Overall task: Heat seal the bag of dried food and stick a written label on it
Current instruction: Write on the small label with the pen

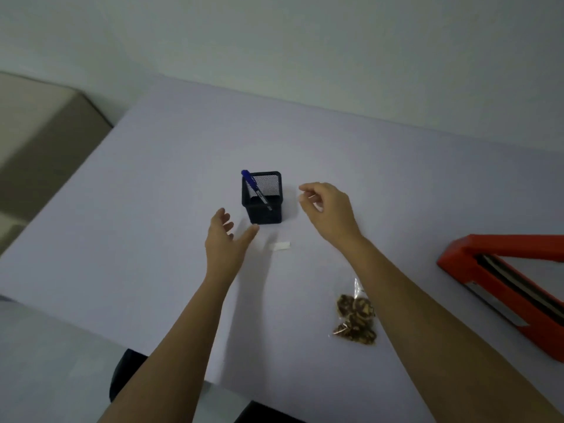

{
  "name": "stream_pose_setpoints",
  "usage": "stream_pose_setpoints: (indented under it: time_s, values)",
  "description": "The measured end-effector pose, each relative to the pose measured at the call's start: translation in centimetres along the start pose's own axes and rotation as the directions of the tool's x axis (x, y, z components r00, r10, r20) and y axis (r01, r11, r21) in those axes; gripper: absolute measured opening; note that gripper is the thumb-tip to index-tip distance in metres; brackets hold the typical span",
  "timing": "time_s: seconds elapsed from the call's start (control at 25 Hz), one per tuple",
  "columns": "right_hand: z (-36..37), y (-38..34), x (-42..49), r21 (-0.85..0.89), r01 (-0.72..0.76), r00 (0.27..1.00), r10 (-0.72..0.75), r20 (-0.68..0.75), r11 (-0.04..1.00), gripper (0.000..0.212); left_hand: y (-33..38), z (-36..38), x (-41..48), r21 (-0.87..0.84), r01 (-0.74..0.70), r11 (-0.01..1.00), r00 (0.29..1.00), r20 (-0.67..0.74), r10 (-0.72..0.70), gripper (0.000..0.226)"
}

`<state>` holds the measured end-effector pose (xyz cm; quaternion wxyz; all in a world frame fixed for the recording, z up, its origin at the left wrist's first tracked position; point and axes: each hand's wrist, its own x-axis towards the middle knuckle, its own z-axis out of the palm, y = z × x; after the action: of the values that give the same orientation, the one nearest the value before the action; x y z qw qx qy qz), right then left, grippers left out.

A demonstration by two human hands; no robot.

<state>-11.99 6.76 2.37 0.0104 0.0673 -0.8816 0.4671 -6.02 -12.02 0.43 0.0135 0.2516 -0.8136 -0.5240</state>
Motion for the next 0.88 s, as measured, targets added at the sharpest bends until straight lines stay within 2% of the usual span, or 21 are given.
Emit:
stream_pose_setpoints:
  time_s: [0.08,0.24,0.32,0.4,0.48,0.64,0.72,0.8,0.88]
  values:
    - [2.0,-2.1,3.0,-0.036,0.058,0.991,-0.053,0.126,0.998,0.030,-0.2,-0.6,2.9,0.030,-0.004,1.000,0.990,0.142,0.000,0.093]
    - [5.4,-3.9,7.0,-0.155,0.118,0.966,-0.077,0.248,0.981,0.043,-0.3,-0.2,7.7,0.059,-0.074,0.995,0.940,0.336,0.050,0.109]
    - [6.8,-3.9,8.3,-0.240,0.143,0.955,-0.071,0.287,0.960,0.046,-0.3,0.1,9.3,0.026,-0.100,0.995,0.899,0.431,0.079,0.109]
    - [7.8,-4.0,9.1,-0.302,0.154,0.953,-0.060,0.298,0.941,0.042,-0.3,0.3,10.1,0.007,-0.143,0.990,0.873,0.472,0.123,0.100]
    - [8.1,-4.2,9.2,-0.272,0.125,0.964,-0.052,0.260,0.954,0.032,-0.3,0.4,10.2,0.011,-0.173,0.985,0.868,0.475,0.147,0.087]
    - [6.9,-4.5,8.8,-0.093,0.007,0.990,0.006,0.139,0.996,0.020,-0.7,0.2,10.3,-0.030,-0.174,0.984,0.863,0.477,0.167,0.085]
    - [5.4,-4.2,8.5,0.151,-0.125,0.992,0.126,0.003,0.981,0.012,-0.9,0.1,10.4,-0.048,-0.179,0.983,0.855,0.486,0.179,0.087]
    - [3.6,-3.8,7.8,0.446,-0.203,0.951,0.284,-0.121,0.872,0.009,-0.9,-0.1,10.5,-0.009,-0.203,0.979,0.824,0.538,0.175,0.096]
    - [1.9,-3.5,6.7,0.652,-0.235,0.893,0.425,-0.148,0.721,0.015,-0.8,-0.7,10.0,0.024,-0.239,0.971,0.813,0.551,0.187,0.106]
